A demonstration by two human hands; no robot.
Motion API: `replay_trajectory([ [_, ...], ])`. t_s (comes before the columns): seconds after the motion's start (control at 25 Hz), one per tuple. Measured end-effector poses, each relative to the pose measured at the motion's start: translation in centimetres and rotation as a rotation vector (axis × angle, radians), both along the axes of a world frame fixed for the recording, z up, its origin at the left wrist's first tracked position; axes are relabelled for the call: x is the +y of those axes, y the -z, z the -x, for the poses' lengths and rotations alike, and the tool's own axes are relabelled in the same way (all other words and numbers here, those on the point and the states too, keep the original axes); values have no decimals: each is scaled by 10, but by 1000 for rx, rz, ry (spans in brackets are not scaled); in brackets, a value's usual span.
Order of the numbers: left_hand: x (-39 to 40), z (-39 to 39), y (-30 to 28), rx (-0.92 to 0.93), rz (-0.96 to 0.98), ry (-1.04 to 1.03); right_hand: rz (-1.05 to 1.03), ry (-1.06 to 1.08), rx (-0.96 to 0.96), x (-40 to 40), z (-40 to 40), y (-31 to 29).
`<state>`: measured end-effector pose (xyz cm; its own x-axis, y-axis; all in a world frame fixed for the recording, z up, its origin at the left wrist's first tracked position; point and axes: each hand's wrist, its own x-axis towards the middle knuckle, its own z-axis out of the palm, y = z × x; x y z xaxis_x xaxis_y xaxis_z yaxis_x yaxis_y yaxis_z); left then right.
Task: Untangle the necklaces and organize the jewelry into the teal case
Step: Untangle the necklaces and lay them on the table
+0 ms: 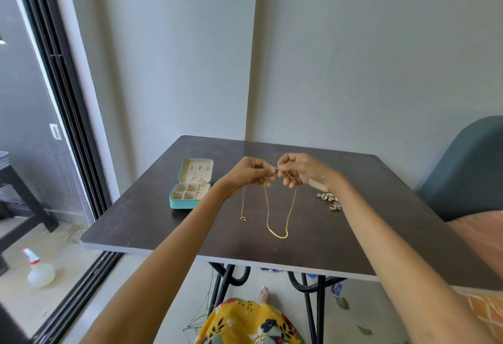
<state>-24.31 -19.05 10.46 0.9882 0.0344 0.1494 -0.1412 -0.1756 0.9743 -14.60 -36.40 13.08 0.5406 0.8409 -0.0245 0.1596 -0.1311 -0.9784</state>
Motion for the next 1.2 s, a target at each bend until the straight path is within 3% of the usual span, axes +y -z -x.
replay_trajectory([
  [0.32, 24, -54, 39, 118, -39, -224, 90, 136, -8, 37, -50, 47],
  [0.68, 41, -119, 77, 171, -553, -429, 202, 258, -65, 74, -94, 93],
  [1.2, 45, -151, 88, 206, -965, -439, 302, 363, -130, 93, -127, 116],
])
